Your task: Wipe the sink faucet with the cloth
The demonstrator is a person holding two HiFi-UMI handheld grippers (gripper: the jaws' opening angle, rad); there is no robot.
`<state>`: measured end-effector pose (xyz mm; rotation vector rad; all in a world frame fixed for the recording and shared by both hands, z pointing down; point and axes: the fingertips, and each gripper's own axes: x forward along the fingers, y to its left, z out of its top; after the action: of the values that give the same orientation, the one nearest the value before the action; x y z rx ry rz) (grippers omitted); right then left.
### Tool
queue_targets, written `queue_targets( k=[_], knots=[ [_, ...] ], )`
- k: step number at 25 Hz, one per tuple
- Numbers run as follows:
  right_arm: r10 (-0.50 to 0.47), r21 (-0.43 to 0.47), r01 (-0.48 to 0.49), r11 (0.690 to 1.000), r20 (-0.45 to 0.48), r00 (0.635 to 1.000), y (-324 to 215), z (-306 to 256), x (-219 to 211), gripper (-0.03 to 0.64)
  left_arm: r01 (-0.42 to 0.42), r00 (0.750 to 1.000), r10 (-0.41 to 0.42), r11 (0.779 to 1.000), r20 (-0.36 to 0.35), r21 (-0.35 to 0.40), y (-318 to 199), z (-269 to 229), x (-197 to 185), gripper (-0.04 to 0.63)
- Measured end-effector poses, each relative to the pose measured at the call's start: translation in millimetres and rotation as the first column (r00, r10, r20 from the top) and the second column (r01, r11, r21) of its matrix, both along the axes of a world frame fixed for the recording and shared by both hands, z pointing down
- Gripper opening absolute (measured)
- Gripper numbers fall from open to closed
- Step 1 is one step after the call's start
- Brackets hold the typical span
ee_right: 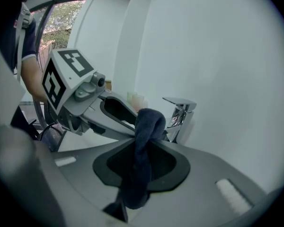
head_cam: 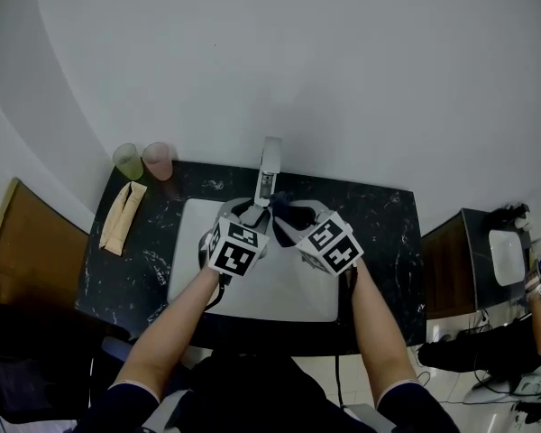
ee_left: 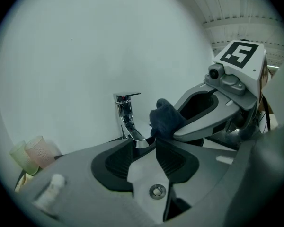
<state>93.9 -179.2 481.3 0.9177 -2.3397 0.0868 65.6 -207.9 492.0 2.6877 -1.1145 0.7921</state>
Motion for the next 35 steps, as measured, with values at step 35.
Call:
queue_targets(
  k=[35],
  knots=[
    [-0.063,0.159,0.054,0.986,0.054,0.997,-124,-91,-20,0.083,-0.02,0.995,0.015,0.999,-0.102,-0.041,-2,-5,-1,0.184]
  ],
)
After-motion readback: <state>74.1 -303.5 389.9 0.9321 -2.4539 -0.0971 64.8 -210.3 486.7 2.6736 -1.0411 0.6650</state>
